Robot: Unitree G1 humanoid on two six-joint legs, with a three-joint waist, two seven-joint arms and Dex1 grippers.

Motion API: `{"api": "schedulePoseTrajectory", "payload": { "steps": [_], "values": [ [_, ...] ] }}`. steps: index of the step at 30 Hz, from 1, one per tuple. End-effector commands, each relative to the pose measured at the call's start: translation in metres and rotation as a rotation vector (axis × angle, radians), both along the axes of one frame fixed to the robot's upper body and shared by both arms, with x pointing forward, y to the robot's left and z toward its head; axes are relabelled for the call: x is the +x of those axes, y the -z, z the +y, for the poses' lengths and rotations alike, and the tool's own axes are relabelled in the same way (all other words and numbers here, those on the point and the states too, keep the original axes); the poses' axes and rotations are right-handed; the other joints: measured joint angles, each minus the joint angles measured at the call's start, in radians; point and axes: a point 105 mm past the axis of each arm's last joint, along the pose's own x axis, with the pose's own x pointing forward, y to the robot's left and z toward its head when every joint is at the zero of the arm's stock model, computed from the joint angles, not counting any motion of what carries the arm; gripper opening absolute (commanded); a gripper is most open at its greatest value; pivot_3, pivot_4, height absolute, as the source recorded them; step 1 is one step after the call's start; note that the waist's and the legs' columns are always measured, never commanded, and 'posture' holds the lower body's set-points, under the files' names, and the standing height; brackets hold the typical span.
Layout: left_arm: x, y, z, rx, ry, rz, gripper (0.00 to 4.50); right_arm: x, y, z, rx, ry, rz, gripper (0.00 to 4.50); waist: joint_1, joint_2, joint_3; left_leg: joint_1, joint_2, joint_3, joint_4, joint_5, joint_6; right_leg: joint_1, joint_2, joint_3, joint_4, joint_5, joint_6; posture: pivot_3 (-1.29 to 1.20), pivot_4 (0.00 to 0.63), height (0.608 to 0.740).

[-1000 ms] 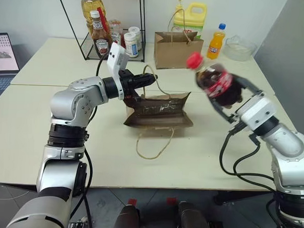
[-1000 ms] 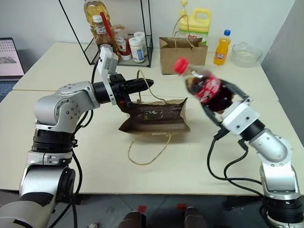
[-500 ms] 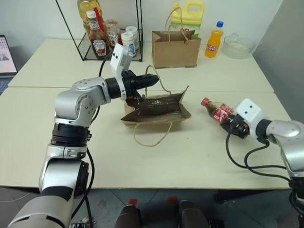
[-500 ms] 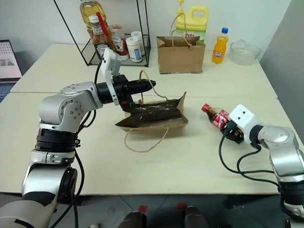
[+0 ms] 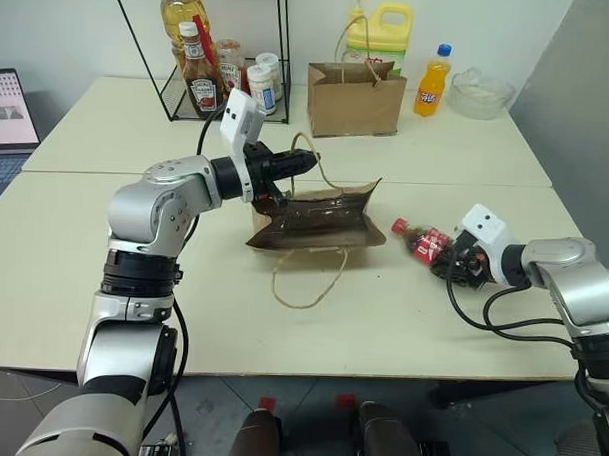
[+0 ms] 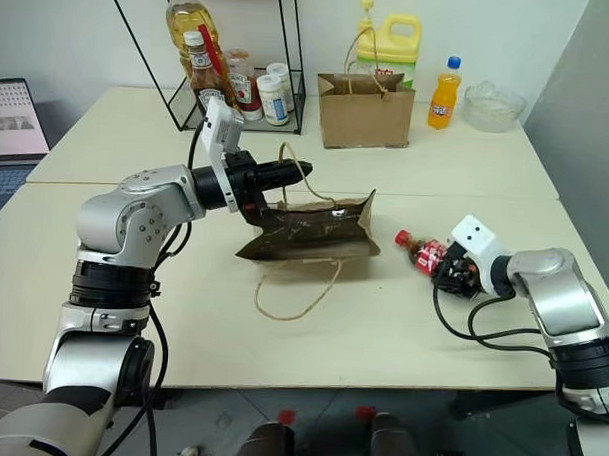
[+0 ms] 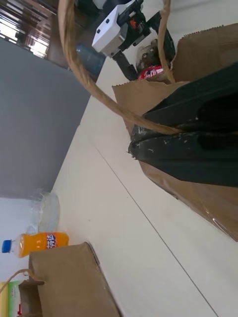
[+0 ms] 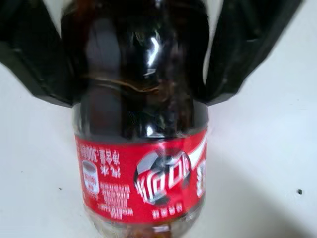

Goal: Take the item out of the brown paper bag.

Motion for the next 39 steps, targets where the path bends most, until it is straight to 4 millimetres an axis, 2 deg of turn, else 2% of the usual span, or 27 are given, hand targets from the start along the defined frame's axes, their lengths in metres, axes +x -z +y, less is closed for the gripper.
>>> {"api": "schedulePoseTrajectory", "payload": {
  "steps": [1,5,9,12,14,17,22,26,29,30,33,37,39],
  "values": [
    [-0.004,-0.014,0.001,-0.008,0.003,-0.057,0.0,-0.002,-0.024,0.006,0.025,-0.058,-0.078,4.48,0.0,0.0,0.0,0.0,0.0,0.0,0.0,0.0,0.0,0.0,0.0,0.0,0.0,0.0,0.0,0.0,0.15,0.74],
    [-0.003,-0.015,0.004,-0.007,-0.01,-0.064,0.0,-0.006,-0.054,0.011,0.064,-0.082,-0.158,4.48,0.001,0.0,0.0,0.0,0.0,0.0,0.0,0.0,0.0,0.0,0.0,0.0,0.0,0.0,0.0,0.0,0.15,0.74],
    [0.005,-0.017,0.011,-0.003,-0.055,-0.077,0.0,-0.013,-0.086,0.026,0.16,-0.088,-0.245,4.48,0.0,0.0,0.0,0.0,0.0,0.0,0.0,0.0,0.0,0.0,0.0,0.0,0.0,0.0,0.0,0.0,0.15,0.74],
    [0.018,-0.02,0.017,0.006,-0.126,-0.102,0.0,-0.018,-0.091,0.035,0.232,-0.052,-0.301,4.48,0.001,0.0,0.0,0.0,0.0,-0.001,0.0,0.0,0.0,0.0,0.0,-0.001,0.0,0.0,0.0,0.0,0.15,0.74],
    [0.027,-0.022,0.022,0.018,-0.173,-0.119,0.0,-0.02,-0.083,0.041,0.282,-0.001,-0.322,4.48,0.003,0.0,0.0,0.0,0.0,-0.001,0.0,0.0,0.0,0.0,0.0,-0.001,0.0,0.0,0.0,0.0,0.15,0.74],
    [0.033,-0.022,0.025,0.02,-0.202,-0.131,0.55,-0.025,-0.069,0.049,0.315,0.035,-0.331,4.5,0.004,0.0,0.0,-0.001,0.0,0.0,0.0,0.0,0.0,0.0,0.0,0.0,0.0,0.0,0.0,0.0,0.15,0.74],
    [0.028,-0.028,0.03,-0.003,-0.189,-0.132,2.14,-0.042,-0.043,0.063,0.336,0.044,-0.323,4.5,0.004,0.0,0.0,-0.001,0.0,0.0,0.0,0.0,0.0,-0.001,-0.001,-0.001,0.0,0.0,0.0,0.0,0.15,0.74],
    [0.023,-0.028,0.041,-0.014,-0.222,-0.125,3.39,-0.047,-0.041,0.07,0.381,0.057,-0.339,4.5,-0.002,0.0,0.0,0.0,0.0,0.0,0.0,0.0,0.0,-0.001,0.0,0.0,0.001,0.0,0.0,0.0,0.15,0.74],
    [0.011,-0.026,0.06,0.009,-0.287,-0.133,4.32,-0.051,-0.045,0.076,0.422,0.071,-0.381,4.5,-0.008,0.0,-0.001,0.0,0.0,0.0,-0.001,0.0,0.0,-0.001,0.0,0.0,0.001,0.0,0.0,0.0,0.15,0.74],
    [0.006,-0.025,0.065,0.017,-0.309,-0.133,4.47,-0.053,-0.046,0.077,0.432,0.077,-0.393,4.5,-0.011,0.0,-0.001,0.0,0.0,0.0,-0.001,0.0,0.0,-0.001,0.0,0.0,0.001,0.0,0.0,0.0,0.15,0.74],
    [-0.012,-0.02,0.081,0.058,-0.367,-0.134,4.47,-0.059,-0.045,0.085,0.462,0.091,-0.417,4.5,-0.012,0.0,-0.001,0.0,0.001,-0.001,-0.001,0.0,0.0,-0.001,0.001,0.0,0.001,0.0,0.0,0.0,0.15,0.74],
    [-0.025,-0.021,0.101,0.024,-0.474,-0.143,4.47,-0.065,-0.038,0.091,0.486,0.113,-0.445,4.5,-0.006,0.0,-0.001,0.0,0.001,-0.001,-0.001,0.0,0.0,0.0,0.0,-0.001,0.001,0.0,0.0,0.0,0.15,0.74],
    [-0.033,-0.01,0.11,0.056,-0.532,-0.149,4.47,-0.067,-0.032,0.088,0.492,0.154,-0.454,4.5,-0.003,-0.001,-0.001,0.0,0.001,0.0,0.0,0.0,0.0,0.0,0.0,-0.001,0.0,0.0,0.001,0.0,0.15,0.74]
  ]
}}
